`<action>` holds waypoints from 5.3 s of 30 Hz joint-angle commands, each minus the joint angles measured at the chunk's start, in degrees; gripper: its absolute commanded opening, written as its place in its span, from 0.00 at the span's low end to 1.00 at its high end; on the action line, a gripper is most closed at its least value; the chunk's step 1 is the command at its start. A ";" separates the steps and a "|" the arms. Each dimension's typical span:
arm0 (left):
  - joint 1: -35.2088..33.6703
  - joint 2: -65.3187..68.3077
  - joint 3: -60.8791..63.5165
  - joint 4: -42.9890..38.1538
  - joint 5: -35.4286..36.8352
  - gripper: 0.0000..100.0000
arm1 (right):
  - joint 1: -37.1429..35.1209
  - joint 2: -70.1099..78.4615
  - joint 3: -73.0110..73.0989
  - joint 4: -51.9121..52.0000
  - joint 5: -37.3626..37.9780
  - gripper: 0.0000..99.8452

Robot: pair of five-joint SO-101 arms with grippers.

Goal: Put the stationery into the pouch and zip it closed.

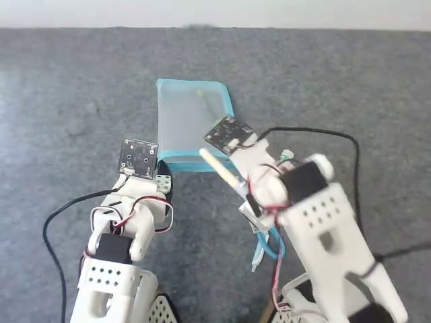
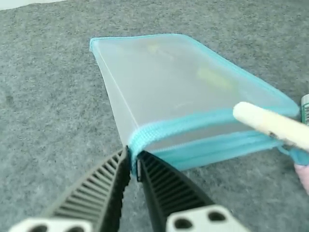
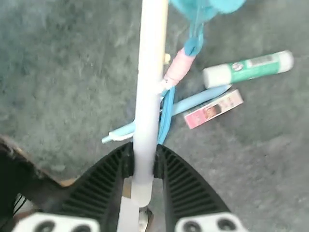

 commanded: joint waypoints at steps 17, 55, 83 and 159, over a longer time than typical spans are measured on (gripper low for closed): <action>0.09 0.18 -0.75 -2.29 0.62 0.01 | -0.57 -0.66 -6.86 3.47 -1.58 0.01; 0.53 0.18 -0.13 -2.37 0.53 0.01 | -1.45 44.26 -47.65 -5.05 -11.43 0.11; 0.09 0.09 -5.85 0.88 0.62 0.01 | 8.66 -9.01 13.80 -30.64 -11.25 0.25; -14.51 -16.26 3.38 0.97 -1.67 0.10 | 4.70 23.96 3.34 -33.19 -8.09 0.01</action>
